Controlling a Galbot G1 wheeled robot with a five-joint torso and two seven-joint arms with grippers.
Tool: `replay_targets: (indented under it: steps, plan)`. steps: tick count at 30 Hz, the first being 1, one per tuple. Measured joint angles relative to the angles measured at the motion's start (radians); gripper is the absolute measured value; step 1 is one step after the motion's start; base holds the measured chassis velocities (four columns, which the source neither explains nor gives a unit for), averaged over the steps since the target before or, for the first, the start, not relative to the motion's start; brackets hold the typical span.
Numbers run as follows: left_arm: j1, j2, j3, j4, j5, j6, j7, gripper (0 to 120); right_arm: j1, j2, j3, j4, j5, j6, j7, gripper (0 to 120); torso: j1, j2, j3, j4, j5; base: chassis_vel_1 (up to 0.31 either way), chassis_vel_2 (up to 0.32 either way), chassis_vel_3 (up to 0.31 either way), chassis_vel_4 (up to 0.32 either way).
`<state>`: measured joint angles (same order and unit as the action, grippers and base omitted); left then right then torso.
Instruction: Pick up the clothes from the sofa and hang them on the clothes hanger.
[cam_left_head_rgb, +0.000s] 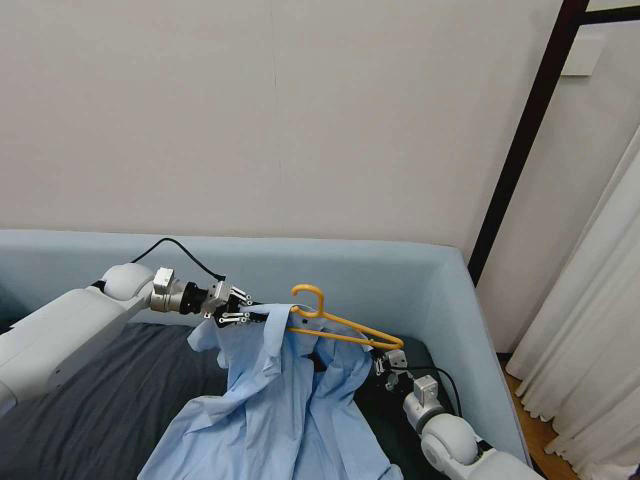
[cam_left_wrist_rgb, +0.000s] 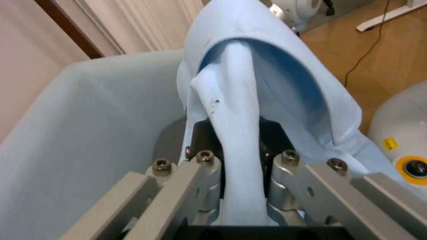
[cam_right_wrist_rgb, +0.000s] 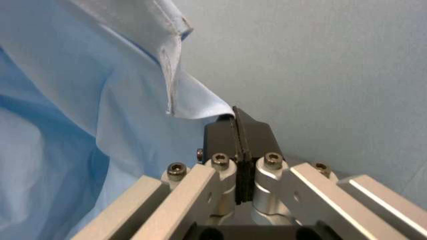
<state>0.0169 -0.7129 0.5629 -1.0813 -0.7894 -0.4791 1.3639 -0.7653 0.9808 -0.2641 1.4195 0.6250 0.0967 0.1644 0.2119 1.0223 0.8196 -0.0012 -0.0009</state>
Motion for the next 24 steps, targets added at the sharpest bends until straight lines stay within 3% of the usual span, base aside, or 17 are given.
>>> replay_targets:
  steps: [14,24]
  plan:
    - [0.003,0.004,-0.001,0.026,-0.027,-0.051,0.077,8,0.028,-0.027,-0.020,0.028,0.069,-0.022,0.011,0,0.000,0.000,0.000,-0.0002,0.0000,0.000,0.000,0.000,0.000]
    - [-0.004,-0.023,-0.029,0.030,0.145,-0.072,0.127,8,0.011,-0.051,-0.014,0.081,0.073,-0.031,0.027,0,0.000,0.000,0.000,-0.0002,0.0000,0.000,0.000,0.000,0.000]
